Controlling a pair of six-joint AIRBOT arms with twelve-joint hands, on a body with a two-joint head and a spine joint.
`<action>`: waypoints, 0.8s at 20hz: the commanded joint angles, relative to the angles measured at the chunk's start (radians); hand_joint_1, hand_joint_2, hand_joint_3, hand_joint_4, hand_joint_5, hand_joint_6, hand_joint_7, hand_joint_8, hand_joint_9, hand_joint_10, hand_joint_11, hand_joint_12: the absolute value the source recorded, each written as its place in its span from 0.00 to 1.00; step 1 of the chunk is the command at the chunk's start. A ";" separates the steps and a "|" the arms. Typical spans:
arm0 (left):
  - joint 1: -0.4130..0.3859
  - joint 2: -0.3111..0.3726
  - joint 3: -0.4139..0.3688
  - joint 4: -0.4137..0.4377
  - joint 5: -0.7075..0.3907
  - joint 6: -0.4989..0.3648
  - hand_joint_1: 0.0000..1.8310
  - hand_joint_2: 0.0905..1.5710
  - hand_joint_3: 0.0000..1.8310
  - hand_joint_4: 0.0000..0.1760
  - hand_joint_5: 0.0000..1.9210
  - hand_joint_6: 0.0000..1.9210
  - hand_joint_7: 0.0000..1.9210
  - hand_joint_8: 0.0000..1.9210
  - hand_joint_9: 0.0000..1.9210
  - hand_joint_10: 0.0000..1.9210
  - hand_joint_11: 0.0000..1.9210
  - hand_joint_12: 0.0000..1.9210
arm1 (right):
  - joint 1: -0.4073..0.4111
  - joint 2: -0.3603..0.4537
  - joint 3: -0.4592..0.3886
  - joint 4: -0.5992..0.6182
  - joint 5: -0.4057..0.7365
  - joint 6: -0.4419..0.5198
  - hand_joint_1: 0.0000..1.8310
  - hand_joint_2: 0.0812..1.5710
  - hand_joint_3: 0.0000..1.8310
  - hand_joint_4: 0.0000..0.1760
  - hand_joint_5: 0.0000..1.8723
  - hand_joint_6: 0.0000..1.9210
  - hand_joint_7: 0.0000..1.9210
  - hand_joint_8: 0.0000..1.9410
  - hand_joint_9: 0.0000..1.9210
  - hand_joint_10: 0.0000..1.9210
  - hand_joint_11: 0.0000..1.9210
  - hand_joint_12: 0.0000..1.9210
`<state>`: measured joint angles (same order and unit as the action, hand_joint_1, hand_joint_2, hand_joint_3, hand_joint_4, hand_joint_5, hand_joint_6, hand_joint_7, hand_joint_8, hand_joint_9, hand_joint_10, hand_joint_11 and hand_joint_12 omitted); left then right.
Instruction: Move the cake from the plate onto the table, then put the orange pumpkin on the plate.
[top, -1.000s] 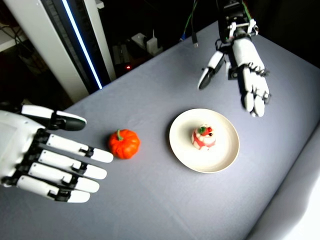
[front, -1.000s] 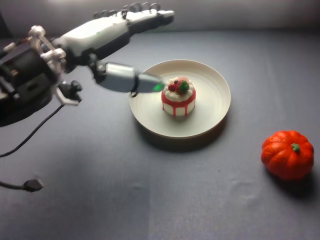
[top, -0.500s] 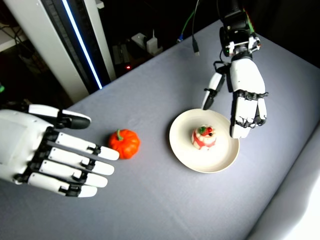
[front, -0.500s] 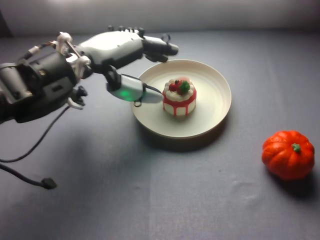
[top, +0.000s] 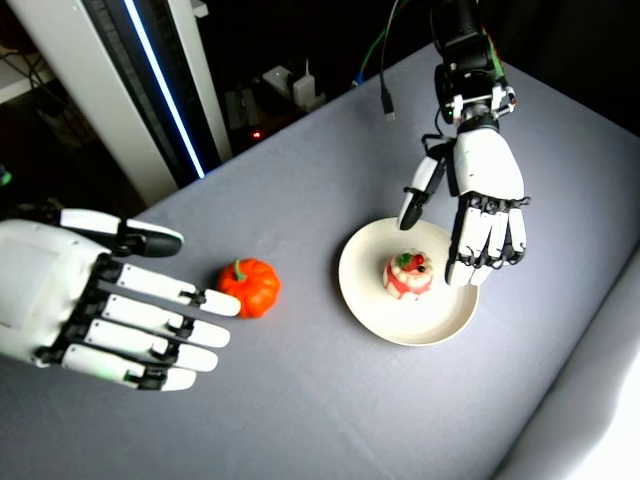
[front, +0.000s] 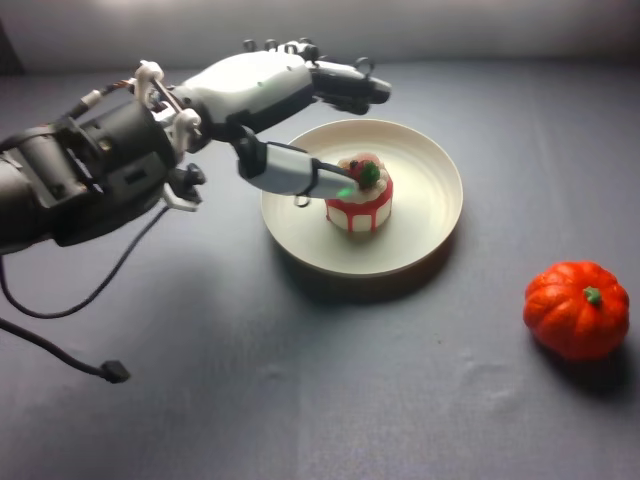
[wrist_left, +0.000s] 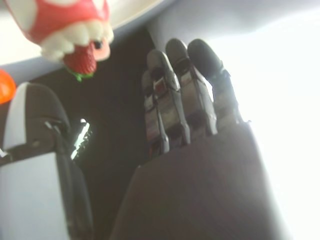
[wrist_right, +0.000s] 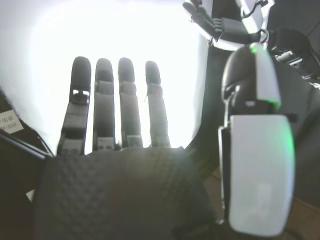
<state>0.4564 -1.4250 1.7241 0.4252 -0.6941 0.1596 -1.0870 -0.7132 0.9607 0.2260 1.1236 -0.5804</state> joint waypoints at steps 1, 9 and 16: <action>-0.001 -0.002 0.006 -0.053 -0.139 -0.003 0.45 0.62 0.00 0.00 0.25 0.01 0.30 0.00 0.19 0.25 0.00 0.84 | 0.016 0.003 0.001 0.014 0.122 0.003 0.39 0.61 0.00 0.25 0.22 0.00 0.19 0.00 0.17 0.00 0.04 0.43; 0.061 -0.081 0.083 -0.121 -0.132 -0.003 0.56 0.69 0.00 0.00 0.28 0.01 0.33 0.01 0.19 0.19 0.00 0.67 | 0.016 -0.002 -0.004 0.007 0.139 0.004 0.37 0.60 0.00 0.36 0.21 0.00 0.19 0.00 0.17 0.00 0.03 0.44; 0.092 -0.143 0.161 -0.134 -0.081 -0.003 0.60 0.69 0.00 0.00 0.30 0.00 0.36 0.01 0.26 0.19 0.04 0.77 | 0.016 -0.009 -0.003 0.003 0.148 0.004 0.37 0.58 0.00 0.41 0.22 0.00 0.20 0.00 0.19 0.00 0.06 0.38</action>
<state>0.5392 -1.5642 1.8805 0.3119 -0.7177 0.1509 -1.0832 -0.7277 0.9565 0.2127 1.1481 -0.5804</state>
